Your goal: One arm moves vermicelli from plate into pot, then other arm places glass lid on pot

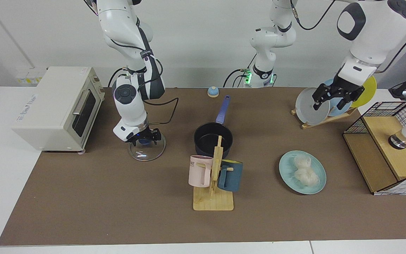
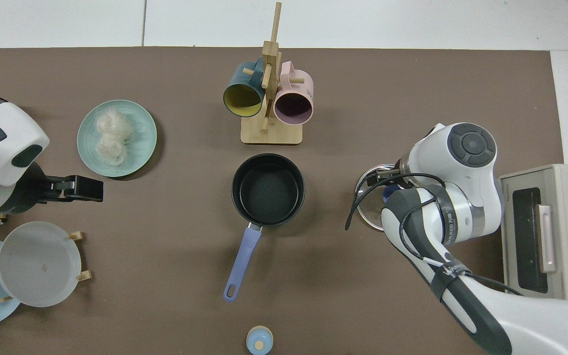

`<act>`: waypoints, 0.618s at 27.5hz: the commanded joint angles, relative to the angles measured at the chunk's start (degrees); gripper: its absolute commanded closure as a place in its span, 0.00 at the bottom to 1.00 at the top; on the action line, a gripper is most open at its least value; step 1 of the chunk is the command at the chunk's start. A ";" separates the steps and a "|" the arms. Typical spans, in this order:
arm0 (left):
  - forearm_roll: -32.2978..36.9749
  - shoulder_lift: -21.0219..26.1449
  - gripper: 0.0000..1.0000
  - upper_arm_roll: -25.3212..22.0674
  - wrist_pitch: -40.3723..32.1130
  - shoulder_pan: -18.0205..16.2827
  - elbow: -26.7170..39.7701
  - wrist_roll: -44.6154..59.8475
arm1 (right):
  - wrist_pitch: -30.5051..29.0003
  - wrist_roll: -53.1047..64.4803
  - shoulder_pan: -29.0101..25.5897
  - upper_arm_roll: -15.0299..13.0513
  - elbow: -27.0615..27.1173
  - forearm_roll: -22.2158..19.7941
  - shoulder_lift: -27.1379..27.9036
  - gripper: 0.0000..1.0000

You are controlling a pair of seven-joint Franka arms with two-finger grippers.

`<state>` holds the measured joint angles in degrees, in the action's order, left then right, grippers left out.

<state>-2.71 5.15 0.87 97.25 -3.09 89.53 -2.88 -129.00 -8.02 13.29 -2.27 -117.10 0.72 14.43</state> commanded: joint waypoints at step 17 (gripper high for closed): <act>2.27 25.52 0.02 -0.17 16.91 -1.39 -9.37 -3.18 | -0.82 2.48 0.16 -0.11 -2.69 -0.10 -1.07 0.04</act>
<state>-1.20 27.10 0.54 111.39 -4.07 82.73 -5.96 -129.00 -7.38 13.34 -2.27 -118.44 0.71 14.42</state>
